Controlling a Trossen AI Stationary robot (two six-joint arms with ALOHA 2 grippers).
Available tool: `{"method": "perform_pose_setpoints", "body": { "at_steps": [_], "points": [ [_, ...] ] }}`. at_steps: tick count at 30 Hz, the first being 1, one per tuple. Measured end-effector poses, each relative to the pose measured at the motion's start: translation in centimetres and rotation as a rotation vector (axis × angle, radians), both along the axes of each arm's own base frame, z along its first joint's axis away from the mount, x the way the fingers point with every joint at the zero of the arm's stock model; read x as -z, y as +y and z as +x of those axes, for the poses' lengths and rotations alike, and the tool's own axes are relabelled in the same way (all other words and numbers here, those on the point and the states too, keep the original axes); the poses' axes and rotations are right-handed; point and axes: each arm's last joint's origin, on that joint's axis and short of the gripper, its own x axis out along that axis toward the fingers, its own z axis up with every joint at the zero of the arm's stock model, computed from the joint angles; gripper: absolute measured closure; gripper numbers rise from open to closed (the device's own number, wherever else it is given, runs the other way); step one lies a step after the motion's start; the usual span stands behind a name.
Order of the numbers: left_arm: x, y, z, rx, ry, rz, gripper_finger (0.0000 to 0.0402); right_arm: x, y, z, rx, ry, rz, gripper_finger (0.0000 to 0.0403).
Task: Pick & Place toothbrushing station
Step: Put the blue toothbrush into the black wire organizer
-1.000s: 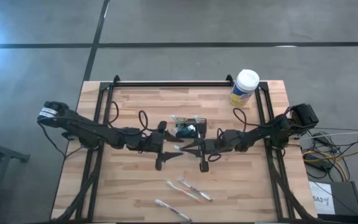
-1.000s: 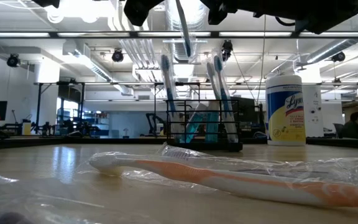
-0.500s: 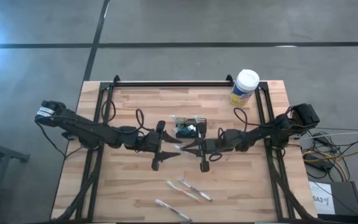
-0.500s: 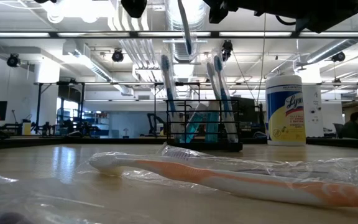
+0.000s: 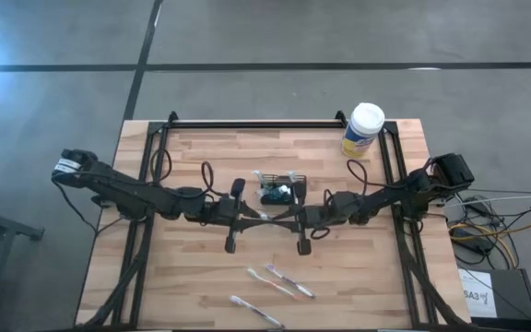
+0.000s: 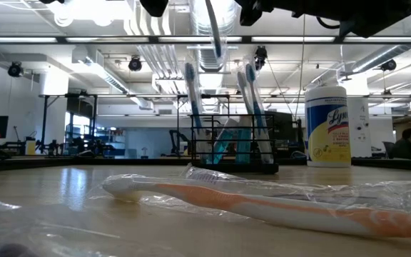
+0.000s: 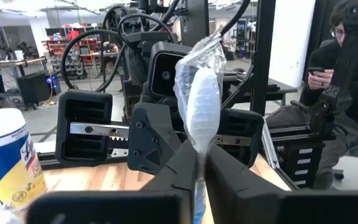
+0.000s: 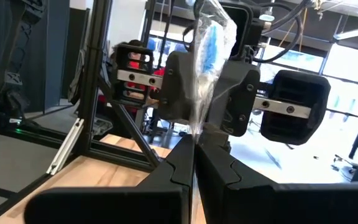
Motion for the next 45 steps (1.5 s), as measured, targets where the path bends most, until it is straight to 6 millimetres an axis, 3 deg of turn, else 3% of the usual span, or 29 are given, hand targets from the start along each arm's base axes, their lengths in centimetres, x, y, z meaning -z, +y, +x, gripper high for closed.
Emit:
{"method": "perform_pose_setpoints", "body": {
  "at_steps": [6, 13, 16, 22, 27, 37, 45],
  "points": [
    [-0.3, 0.1, -0.3, 0.0, 0.0, 0.024, 0.0384, -0.1, 0.0, -0.1, -0.012, 0.008, 0.081, 0.0394],
    [-2.1, 0.6, -2.8, -0.004, -0.004, 0.05, 0.0386, -0.7, -0.6, -2.2, 0.004, -0.013, 0.08, 0.0376],
    [-1.4, 1.0, -4.2, -0.003, 0.001, 0.048, 0.0386, -0.6, -1.0, -3.8, 0.033, -0.015, 0.067, 0.037],
    [2.5, 1.7, -6.1, -0.069, -0.034, 0.003, 0.0386, 0.7, -1.8, -7.9, 0.028, 0.005, 0.074, 0.0378],
    [5.4, 2.0, -5.7, -0.163, -0.077, 0.069, 0.0386, 3.2, -2.4, -10.3, 0.021, 0.064, 0.114, 0.0393],
    [4.3, 3.2, -3.0, -0.287, -0.049, 0.176, 0.0386, 4.4, -3.1, -13.1, 0.034, 0.042, 0.147, 0.0394],
    [4.5, 5.5, -2.3, -0.336, -0.017, 0.165, 0.0386, 4.7, -3.3, -13.9, 0.032, 0.043, 0.159, 0.0394]
  ]
}}
